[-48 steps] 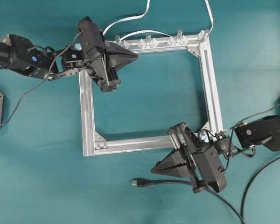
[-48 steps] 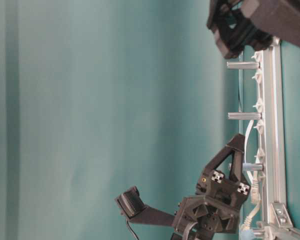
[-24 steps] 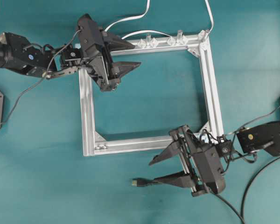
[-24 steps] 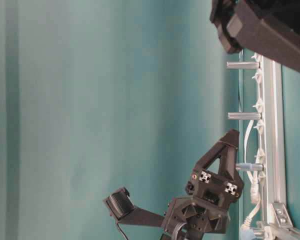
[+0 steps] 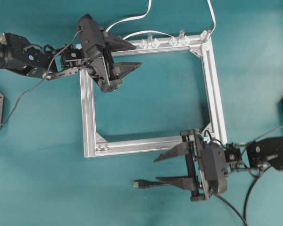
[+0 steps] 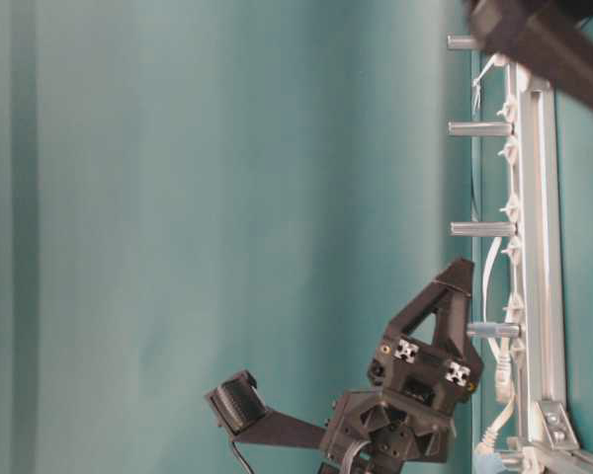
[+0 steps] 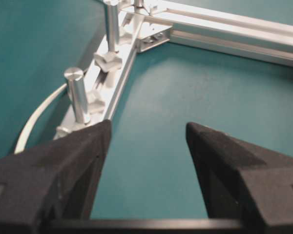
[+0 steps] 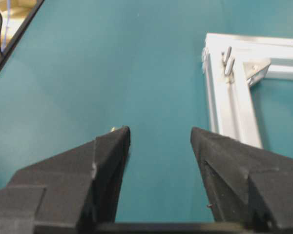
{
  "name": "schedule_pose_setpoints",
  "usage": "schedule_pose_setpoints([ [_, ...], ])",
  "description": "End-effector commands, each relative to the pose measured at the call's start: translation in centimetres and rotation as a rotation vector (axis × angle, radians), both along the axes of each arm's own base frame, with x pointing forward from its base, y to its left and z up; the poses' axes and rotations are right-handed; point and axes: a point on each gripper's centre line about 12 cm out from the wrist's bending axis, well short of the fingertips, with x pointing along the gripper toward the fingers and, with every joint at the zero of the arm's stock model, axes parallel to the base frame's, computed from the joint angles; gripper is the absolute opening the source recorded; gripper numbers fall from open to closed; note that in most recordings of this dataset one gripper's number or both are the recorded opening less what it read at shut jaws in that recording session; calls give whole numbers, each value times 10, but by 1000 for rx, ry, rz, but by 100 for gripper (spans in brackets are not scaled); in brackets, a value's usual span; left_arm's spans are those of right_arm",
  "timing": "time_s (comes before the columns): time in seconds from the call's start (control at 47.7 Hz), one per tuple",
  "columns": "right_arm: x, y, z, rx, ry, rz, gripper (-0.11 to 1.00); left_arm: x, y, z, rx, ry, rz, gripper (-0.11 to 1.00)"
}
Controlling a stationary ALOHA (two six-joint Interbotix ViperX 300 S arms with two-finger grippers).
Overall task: Insert the wire through the string loop located on the right side.
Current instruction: 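Lower the open right gripper onto the black USB cable near its plug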
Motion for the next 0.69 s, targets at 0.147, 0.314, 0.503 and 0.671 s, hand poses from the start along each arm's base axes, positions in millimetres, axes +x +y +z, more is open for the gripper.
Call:
schedule_pose_setpoints([
  [0.147, 8, 14, 7, 4, -36, -16, 66, 2, -1, 13, -4, -41, 1, 66],
  [0.314, 9, 12, 6, 11, -29, -47, 66, 2, -1, 13, -13, -44, 4, 66],
  [0.503, 8, 16, -10, -2, 8, -45, 66, 2, -1, 11, -21, -40, 7, 66],
  [0.671, 10, 27, -24, -12, 39, -23, 66, 1, -1, 10, -22, -37, 7, 66],
])
